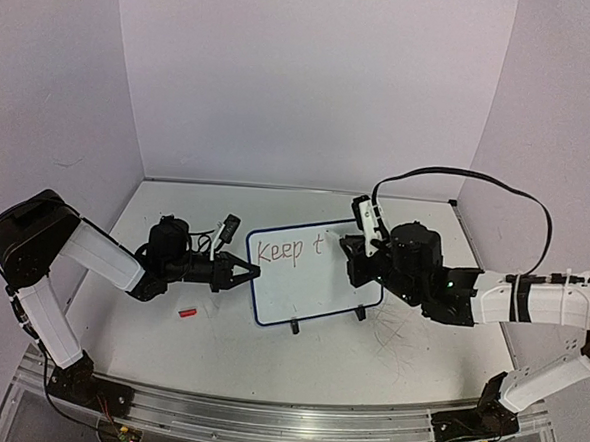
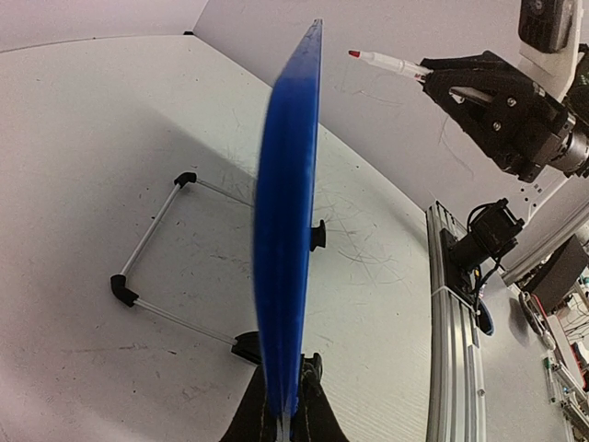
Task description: Write a sentence on the whiteboard
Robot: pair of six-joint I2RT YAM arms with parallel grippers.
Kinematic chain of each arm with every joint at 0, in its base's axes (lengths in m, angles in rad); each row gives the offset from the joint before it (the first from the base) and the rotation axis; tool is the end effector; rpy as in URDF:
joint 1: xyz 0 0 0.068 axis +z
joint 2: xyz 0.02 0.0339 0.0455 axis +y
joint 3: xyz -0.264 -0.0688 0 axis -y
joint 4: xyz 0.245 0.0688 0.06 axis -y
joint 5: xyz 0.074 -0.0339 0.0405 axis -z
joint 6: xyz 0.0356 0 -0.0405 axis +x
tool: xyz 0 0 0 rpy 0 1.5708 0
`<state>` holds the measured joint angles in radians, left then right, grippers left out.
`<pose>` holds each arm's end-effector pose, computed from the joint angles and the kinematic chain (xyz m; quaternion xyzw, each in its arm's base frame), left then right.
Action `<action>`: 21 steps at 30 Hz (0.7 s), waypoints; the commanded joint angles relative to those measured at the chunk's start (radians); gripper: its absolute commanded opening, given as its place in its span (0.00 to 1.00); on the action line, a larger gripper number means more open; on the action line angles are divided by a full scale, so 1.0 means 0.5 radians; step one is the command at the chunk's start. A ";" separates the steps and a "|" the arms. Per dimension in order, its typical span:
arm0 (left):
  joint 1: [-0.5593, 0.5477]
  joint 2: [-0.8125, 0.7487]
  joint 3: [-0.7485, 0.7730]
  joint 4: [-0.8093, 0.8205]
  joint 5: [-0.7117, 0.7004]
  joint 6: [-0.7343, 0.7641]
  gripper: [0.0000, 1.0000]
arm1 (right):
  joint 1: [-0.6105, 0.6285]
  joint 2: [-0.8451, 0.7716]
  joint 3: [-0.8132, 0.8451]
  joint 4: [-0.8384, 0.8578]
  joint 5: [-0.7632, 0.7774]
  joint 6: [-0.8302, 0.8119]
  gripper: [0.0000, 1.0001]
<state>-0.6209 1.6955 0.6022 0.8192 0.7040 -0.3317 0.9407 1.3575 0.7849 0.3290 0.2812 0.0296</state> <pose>0.2437 -0.2026 0.1581 0.3138 0.7104 -0.5041 0.3778 0.1892 0.2427 0.2631 -0.2657 0.7384 0.1868 0.5910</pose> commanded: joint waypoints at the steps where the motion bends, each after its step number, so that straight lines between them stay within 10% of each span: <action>1: 0.015 -0.003 0.037 -0.136 -0.141 0.074 0.00 | -0.037 0.040 0.064 0.053 -0.027 0.005 0.00; 21: 0.014 0.008 0.047 -0.139 -0.137 0.085 0.00 | -0.036 0.140 0.122 0.127 0.043 -0.026 0.00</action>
<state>-0.6209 1.6955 0.6022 0.8192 0.7044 -0.3294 0.9215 1.4067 0.7968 0.3490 0.2751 0.0254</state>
